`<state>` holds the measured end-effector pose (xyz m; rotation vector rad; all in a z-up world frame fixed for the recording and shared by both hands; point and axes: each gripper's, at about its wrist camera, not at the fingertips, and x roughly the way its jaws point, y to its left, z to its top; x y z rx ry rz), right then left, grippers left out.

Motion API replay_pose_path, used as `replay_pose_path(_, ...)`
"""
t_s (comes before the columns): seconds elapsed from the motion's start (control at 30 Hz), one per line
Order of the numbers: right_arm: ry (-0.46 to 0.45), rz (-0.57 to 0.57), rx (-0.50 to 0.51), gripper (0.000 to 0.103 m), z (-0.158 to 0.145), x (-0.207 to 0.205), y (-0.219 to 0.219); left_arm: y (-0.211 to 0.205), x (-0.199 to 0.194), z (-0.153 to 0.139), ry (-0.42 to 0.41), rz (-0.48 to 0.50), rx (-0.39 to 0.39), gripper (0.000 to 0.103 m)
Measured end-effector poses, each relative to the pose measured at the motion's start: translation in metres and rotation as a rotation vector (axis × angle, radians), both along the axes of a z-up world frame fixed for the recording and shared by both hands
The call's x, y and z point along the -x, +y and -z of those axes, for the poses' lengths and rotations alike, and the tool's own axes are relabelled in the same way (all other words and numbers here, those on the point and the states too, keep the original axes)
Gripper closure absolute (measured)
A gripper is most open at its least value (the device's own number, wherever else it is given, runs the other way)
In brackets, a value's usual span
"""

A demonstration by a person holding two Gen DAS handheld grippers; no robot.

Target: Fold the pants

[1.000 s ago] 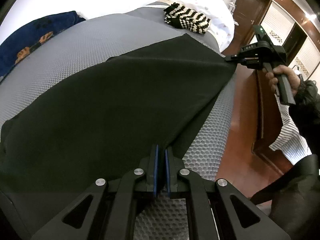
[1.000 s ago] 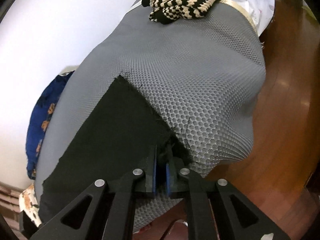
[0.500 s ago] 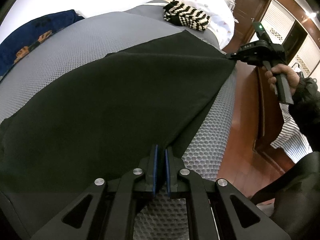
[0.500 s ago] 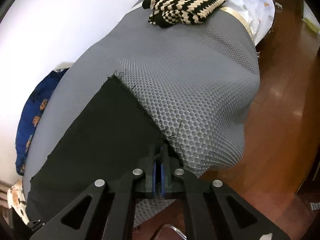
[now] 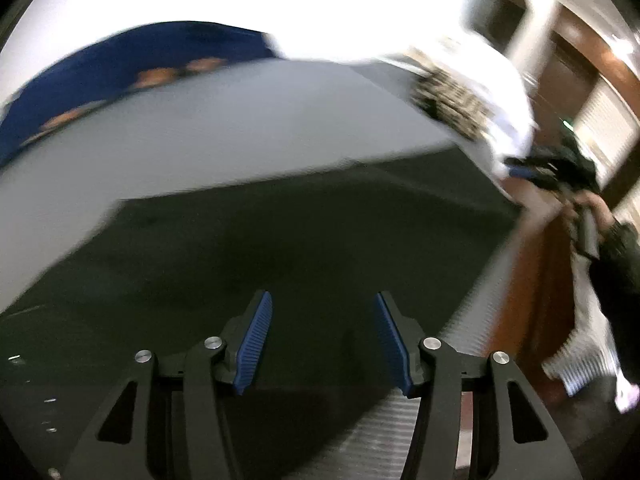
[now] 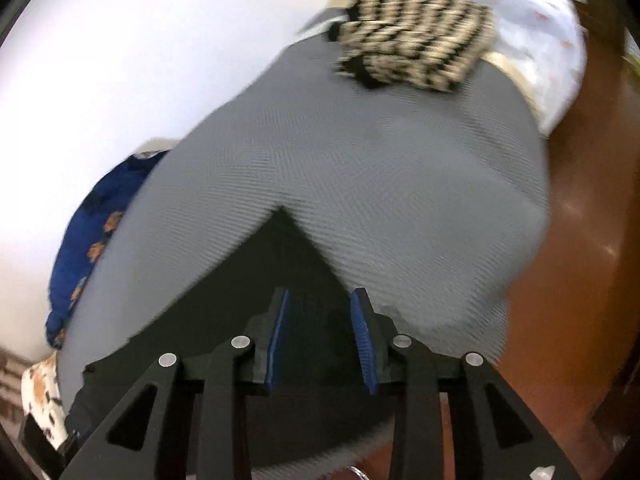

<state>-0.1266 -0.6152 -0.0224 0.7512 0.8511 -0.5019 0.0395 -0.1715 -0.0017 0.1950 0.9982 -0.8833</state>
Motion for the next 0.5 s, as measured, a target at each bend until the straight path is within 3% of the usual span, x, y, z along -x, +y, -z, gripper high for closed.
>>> replay_pose_path(0.2,0.052,-0.094,-0.022,0.073,0.014,-0.068,-0.006,0.063,-0.045,-0.001,-0.044,-0.296,-0.044,0.049)
replay_pose_path(0.37,0.111,-0.093,-0.007,0.073,0.026,-0.099,-0.018,0.104,-0.063,0.006,-0.018,-0.424,-0.058,0.049)
replay_pose_path(0.5,0.161,-0.099,0.008,0.073,0.035,-0.108,-0.02,0.116,-0.064,0.008,-0.019,-0.457,-0.07,0.049)
